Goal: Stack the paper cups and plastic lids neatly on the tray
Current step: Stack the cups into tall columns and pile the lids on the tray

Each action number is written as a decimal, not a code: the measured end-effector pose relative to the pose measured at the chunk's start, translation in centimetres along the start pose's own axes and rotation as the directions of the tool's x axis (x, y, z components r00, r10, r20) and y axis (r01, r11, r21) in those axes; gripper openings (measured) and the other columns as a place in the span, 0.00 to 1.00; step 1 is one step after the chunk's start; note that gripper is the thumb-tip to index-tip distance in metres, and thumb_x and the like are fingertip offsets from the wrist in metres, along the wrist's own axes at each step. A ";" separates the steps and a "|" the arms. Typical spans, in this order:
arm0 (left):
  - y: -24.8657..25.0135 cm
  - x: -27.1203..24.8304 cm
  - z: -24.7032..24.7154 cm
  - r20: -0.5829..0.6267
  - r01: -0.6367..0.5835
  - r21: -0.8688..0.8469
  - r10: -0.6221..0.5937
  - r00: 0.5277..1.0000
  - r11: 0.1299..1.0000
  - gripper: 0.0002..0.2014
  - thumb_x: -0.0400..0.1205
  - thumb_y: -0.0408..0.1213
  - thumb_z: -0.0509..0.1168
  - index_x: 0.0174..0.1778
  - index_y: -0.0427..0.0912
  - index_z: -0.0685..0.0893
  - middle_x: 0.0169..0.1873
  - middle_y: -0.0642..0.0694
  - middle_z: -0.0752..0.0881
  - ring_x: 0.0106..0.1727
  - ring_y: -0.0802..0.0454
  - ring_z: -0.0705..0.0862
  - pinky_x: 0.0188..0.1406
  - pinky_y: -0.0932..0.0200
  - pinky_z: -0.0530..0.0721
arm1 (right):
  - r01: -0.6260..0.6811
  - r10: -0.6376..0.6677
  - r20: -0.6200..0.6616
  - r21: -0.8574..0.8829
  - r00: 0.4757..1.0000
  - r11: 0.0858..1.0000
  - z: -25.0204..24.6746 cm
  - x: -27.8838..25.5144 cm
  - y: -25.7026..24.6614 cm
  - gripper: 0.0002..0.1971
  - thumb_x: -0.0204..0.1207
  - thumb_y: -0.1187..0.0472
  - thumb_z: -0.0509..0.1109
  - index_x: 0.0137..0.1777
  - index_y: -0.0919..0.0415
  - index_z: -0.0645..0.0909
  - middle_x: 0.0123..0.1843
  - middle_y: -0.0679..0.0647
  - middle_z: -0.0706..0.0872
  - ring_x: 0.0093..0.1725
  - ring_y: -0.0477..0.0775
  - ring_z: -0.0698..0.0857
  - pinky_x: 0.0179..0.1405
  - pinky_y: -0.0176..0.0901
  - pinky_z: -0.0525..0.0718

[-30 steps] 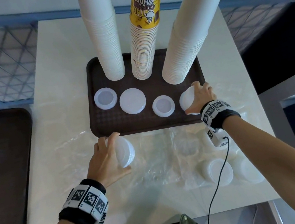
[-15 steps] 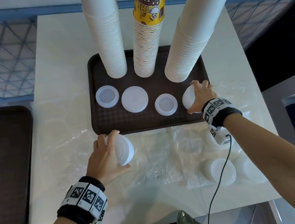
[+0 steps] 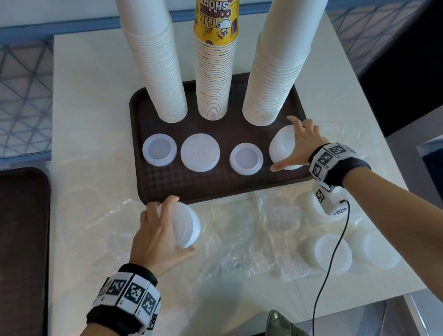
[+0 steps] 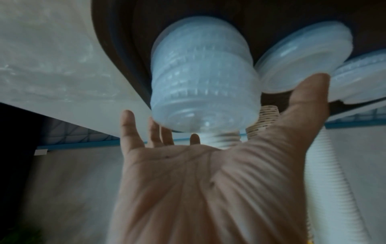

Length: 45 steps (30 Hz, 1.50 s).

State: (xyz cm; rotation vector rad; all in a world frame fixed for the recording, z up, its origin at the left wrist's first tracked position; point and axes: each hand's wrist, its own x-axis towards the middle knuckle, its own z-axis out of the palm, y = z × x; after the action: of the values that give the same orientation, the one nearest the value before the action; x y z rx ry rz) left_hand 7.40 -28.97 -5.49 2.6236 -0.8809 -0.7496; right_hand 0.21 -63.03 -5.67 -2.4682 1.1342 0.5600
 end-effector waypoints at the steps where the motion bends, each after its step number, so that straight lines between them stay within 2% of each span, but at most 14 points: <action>1: 0.0 0.0 0.0 -0.002 0.000 -0.007 0.000 1.000 1.000 0.47 0.57 0.44 0.78 0.72 0.49 0.62 0.60 0.44 0.68 0.60 0.43 0.70 0.39 0.53 0.79 | 0.006 -0.006 0.000 0.007 1.000 1.000 -0.3 -0.1 0.3 0.63 0.50 0.40 0.84 0.80 0.47 0.46 0.78 0.60 0.57 0.78 0.65 0.59 0.71 0.67 0.68; 4: 0.2 0.0 -0.1 -0.011 -0.005 -0.020 0.005 1.000 1.000 0.47 0.57 0.43 0.78 0.72 0.49 0.63 0.60 0.43 0.68 0.59 0.43 0.70 0.39 0.52 0.79 | 0.043 -0.043 0.017 0.031 0.999 0.999 -1.1 -0.3 0.9 0.60 0.52 0.42 0.83 0.80 0.46 0.49 0.78 0.60 0.58 0.78 0.66 0.60 0.73 0.66 0.66; 11: 0.2 0.2 -0.3 -0.019 -0.006 -0.013 0.006 1.000 1.000 0.47 0.57 0.43 0.78 0.72 0.48 0.63 0.60 0.43 0.68 0.59 0.43 0.70 0.40 0.52 0.80 | 0.075 -0.076 0.079 0.019 0.994 0.997 -0.9 -0.2 0.6 0.49 0.60 0.49 0.82 0.78 0.47 0.57 0.73 0.61 0.67 0.72 0.66 0.71 0.70 0.60 0.71; 17: -0.1 -0.1 0.0 -0.009 0.006 -0.005 -0.006 1.000 1.000 0.48 0.57 0.44 0.78 0.72 0.50 0.63 0.60 0.45 0.68 0.59 0.44 0.70 0.39 0.54 0.78 | 0.056 -0.052 0.070 -0.050 0.996 0.997 -0.4 -0.5 0.0 0.49 0.58 0.50 0.83 0.76 0.50 0.59 0.70 0.62 0.68 0.67 0.70 0.75 0.65 0.62 0.76; 24: 0.1 0.3 -0.3 -0.012 -0.023 0.003 0.023 1.000 1.000 0.48 0.57 0.44 0.77 0.73 0.49 0.63 0.59 0.45 0.68 0.59 0.44 0.71 0.39 0.55 0.78 | 0.052 -0.046 0.076 -0.080 0.996 0.995 -0.8 -0.6 -0.2 0.49 0.58 0.49 0.83 0.76 0.50 0.59 0.70 0.61 0.68 0.66 0.69 0.76 0.63 0.61 0.77; 28: 0.0 0.4 -0.5 -0.009 -0.031 0.020 0.032 0.999 0.999 0.48 0.57 0.45 0.77 0.73 0.50 0.62 0.58 0.46 0.67 0.59 0.45 0.70 0.39 0.55 0.79 | 0.042 -0.037 0.067 -0.067 0.997 0.997 -1.1 -0.9 0.0 0.52 0.57 0.46 0.83 0.78 0.47 0.56 0.72 0.61 0.66 0.69 0.70 0.73 0.67 0.64 0.74; 33: 0.2 0.5 -0.7 -0.016 -0.039 0.032 0.039 0.999 0.999 0.47 0.57 0.44 0.77 0.72 0.50 0.62 0.59 0.46 0.67 0.59 0.45 0.70 0.40 0.55 0.78 | 0.045 -0.045 0.012 0.009 0.999 0.999 -1.9 -1.5 0.8 0.58 0.53 0.43 0.84 0.79 0.45 0.51 0.75 0.62 0.64 0.73 0.70 0.70 0.70 0.64 0.71; 36: 0.4 0.8 -0.8 -0.009 -0.056 0.049 0.056 0.998 0.997 0.48 0.58 0.44 0.77 0.73 0.50 0.61 0.59 0.46 0.67 0.60 0.45 0.70 0.39 0.56 0.76 | 0.056 -0.053 -0.049 0.065 0.997 0.996 -2.3 -2.2 1.2 0.58 0.54 0.42 0.82 0.80 0.47 0.49 0.74 0.62 0.65 0.73 0.68 0.69 0.71 0.63 0.70; 39: 0.7 1.4 -1.0 0.007 -0.066 0.042 0.065 0.998 0.997 0.49 0.57 0.44 0.78 0.73 0.50 0.60 0.60 0.46 0.66 0.62 0.45 0.68 0.40 0.55 0.77 | 0.074 -0.058 -0.110 0.147 0.992 0.986 -2.5 -3.8 1.7 0.54 0.59 0.43 0.81 0.80 0.49 0.51 0.75 0.62 0.64 0.73 0.66 0.69 0.72 0.60 0.69; 45: 1.7 2.8 -1.6 0.024 -0.091 0.039 0.090 0.996 0.995 0.50 0.58 0.43 0.78 0.75 0.49 0.59 0.63 0.42 0.66 0.64 0.42 0.68 0.44 0.54 0.77 | 0.119 -0.063 -0.214 0.259 0.975 0.958 -0.8 -8.2 4.8 0.39 0.65 0.51 0.79 0.75 0.55 0.66 0.73 0.62 0.69 0.71 0.63 0.72 0.69 0.54 0.72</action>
State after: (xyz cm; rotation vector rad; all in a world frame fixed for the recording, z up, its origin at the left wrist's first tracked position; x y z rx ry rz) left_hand 9.33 -31.90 -4.58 2.5946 -1.0233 -0.7464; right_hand -8.31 -61.16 -1.71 -2.3609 1.0825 0.1148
